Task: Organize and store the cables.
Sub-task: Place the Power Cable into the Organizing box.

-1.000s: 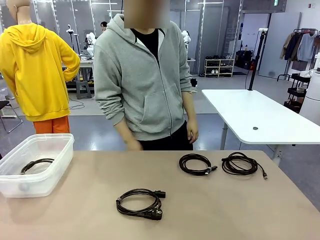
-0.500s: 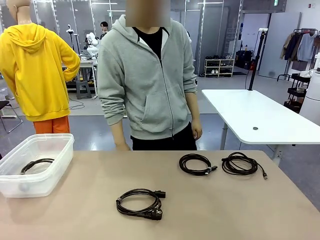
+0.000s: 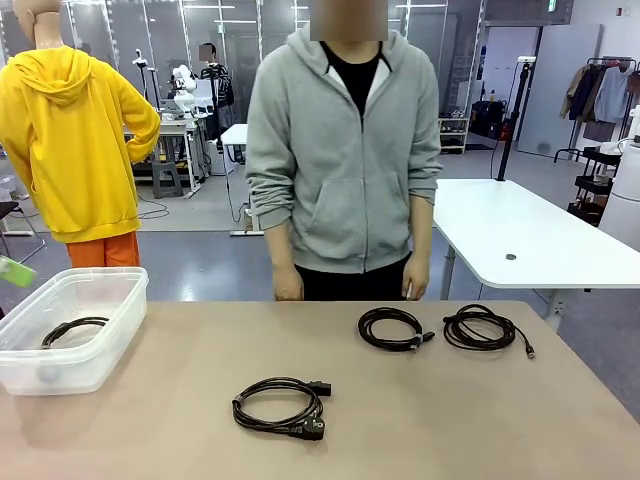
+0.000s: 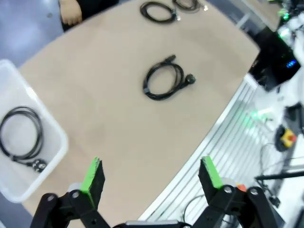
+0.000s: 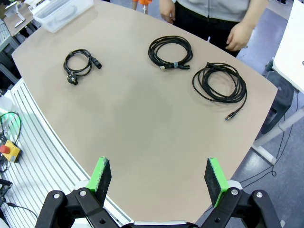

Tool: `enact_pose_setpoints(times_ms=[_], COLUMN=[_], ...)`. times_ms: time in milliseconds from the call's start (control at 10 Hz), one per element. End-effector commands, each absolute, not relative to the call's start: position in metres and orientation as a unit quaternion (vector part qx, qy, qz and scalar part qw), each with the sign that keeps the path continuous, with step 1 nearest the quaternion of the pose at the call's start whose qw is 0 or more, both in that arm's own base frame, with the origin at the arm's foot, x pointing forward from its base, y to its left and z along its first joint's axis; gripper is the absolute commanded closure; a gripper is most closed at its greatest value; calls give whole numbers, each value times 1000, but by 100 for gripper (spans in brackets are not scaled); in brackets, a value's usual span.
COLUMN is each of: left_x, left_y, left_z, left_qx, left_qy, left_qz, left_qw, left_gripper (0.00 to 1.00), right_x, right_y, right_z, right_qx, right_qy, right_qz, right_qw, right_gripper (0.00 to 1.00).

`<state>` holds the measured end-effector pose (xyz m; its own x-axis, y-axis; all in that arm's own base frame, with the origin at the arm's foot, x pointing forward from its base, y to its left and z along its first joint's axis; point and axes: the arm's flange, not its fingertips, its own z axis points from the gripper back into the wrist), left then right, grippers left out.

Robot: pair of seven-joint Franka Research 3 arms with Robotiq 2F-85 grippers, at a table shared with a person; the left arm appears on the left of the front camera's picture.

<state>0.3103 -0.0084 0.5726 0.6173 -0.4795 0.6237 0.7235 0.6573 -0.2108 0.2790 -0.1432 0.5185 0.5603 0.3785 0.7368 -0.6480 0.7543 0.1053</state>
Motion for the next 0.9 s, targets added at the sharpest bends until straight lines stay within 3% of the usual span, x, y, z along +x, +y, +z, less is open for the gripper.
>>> enact_pose_setpoints(times_ms=[0, 800], left_x=[312, 314], left_y=[-45, -189], left_z=[555, 491], left_qx=[-175, -137], left_qy=[-270, -214], left_qz=[-365, -434], left_qw=[874, 865], left_gripper=[0, 0], right_x=[279, 279], right_y=[-144, -144], right_z=[519, 519], right_qx=[188, 188], right_qy=[-365, -365], right_qz=[305, 305], right_qw=[859, 859], right_gripper=[0, 0])
